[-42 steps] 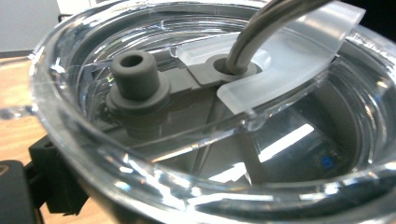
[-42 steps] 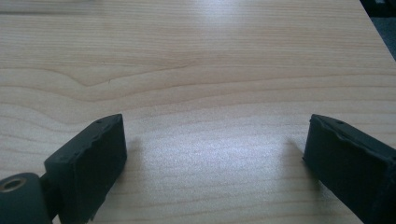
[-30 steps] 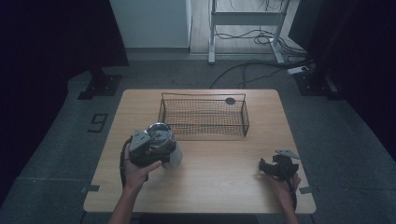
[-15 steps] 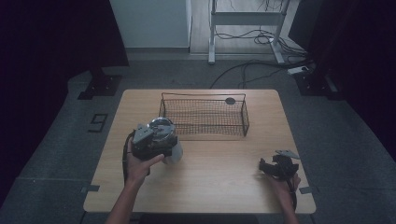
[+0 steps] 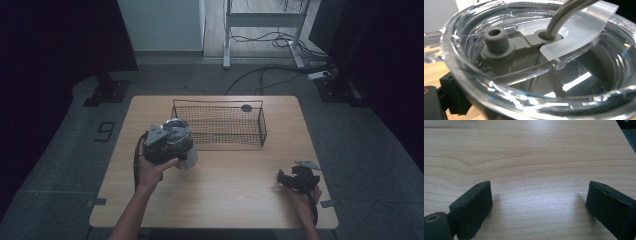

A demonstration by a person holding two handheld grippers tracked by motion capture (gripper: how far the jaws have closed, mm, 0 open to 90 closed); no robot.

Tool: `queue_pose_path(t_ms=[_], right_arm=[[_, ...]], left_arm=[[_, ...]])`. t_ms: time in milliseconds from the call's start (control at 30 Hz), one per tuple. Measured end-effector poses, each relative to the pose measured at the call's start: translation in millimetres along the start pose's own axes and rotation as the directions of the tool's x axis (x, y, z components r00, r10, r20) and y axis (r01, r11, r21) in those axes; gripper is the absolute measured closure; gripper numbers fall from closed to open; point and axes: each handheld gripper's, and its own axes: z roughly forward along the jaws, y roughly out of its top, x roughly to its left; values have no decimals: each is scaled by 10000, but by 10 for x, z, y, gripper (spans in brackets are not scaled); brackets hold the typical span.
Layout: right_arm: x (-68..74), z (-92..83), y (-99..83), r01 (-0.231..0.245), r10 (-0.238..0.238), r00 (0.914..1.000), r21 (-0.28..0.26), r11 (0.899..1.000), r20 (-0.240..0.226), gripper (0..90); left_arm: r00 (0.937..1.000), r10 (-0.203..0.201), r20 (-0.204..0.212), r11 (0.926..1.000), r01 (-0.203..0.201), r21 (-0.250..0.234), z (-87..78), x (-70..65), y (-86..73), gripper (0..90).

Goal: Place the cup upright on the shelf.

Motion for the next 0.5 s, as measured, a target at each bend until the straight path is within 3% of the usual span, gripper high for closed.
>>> queue_pose_path(t_ms=[233,500], right_arm=[[-4,2,3,44,-44,10000,2,10000,12,65],[-3,2,3,28,-28,10000,12,10000,11,65]], left_arm=[[9997,-88,209,9999,90,-72,31,0,108,39],[10000,-11,93,10000,12,-84,84,9,229,39]])
